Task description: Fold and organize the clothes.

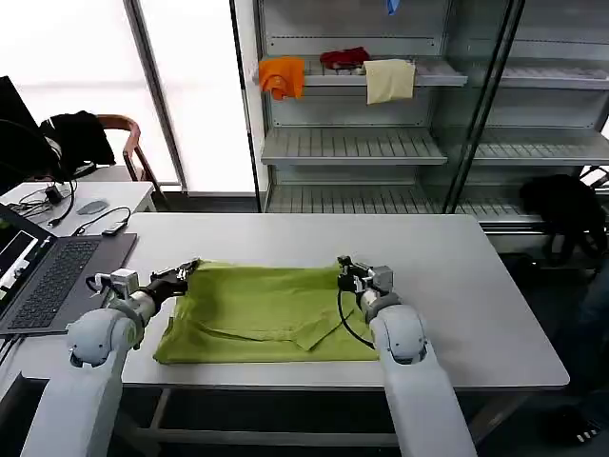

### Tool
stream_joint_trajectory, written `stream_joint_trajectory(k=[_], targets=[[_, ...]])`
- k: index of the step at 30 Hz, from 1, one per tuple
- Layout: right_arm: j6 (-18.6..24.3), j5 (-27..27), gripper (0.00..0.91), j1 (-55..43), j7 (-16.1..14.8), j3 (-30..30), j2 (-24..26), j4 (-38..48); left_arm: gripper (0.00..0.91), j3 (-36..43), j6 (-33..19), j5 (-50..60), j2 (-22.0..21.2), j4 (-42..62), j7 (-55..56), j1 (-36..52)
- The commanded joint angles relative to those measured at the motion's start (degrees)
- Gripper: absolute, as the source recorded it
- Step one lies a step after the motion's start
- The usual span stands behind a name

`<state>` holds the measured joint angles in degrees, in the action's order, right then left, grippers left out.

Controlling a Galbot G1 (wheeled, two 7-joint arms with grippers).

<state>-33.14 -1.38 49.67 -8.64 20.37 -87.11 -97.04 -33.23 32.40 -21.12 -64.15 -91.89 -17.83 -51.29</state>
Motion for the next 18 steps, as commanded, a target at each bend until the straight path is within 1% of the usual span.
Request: stream_joint_trajectory(k=[1,8,18], targets=[[0.0,0.3,0.000,6.1,-1.0,0.1,1.5,-6.5,0.010,-3.4,-1.5,-1.6,0.8,-6.3,-2.7,-9.3],[0.0,1.6,0.000,10.1,-2.0,-0.6,1.6,-10.1,0.010,-4.5,-3.3,-1.1,1.4,-8.2,-3.8,-12.9],[0.1,5.0,0.000,14.1,-2.6,-1.7,1.0,-12.3,0.010,-4.8,-4.3,0.6,1.9,-7.2,-3.9,-13.6]])
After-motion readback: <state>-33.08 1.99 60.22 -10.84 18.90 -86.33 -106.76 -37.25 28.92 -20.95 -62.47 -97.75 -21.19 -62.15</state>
